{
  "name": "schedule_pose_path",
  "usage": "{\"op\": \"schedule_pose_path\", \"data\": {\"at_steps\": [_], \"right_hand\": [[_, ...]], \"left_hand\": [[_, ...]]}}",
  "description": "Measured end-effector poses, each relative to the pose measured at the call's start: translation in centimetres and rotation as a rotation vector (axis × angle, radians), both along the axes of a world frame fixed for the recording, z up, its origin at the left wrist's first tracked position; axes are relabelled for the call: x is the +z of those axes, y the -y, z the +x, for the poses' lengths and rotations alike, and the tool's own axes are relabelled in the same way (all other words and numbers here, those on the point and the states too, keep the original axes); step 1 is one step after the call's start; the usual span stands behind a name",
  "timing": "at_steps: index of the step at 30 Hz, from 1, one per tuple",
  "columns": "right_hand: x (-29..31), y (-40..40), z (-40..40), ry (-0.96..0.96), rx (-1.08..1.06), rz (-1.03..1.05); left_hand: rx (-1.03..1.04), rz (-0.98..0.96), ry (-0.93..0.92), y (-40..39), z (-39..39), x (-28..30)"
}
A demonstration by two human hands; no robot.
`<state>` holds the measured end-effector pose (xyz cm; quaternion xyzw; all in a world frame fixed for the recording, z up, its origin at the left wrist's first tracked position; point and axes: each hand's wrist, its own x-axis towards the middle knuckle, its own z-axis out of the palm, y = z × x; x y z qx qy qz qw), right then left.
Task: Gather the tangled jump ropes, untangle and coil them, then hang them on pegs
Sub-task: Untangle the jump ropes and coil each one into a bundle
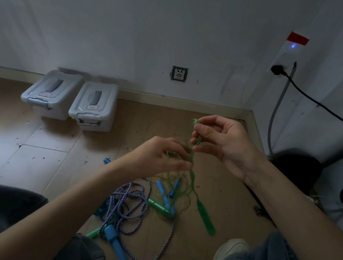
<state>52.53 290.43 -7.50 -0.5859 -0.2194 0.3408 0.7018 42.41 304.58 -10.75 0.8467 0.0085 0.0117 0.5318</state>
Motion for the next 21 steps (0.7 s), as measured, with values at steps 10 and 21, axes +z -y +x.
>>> {"op": "schedule_pose_path", "data": {"at_steps": [10,21], "right_hand": [[0.3,0.9,1.1,-0.012,-0.156,-0.200],[0.0,-0.1,0.1,0.237,-0.038,-0.233]], "left_hand": [[0.078,0.367,0.100,-2.1,-0.3,-0.1],[0.365,0.641,0.129,-1.6,0.2,0.2]]}}
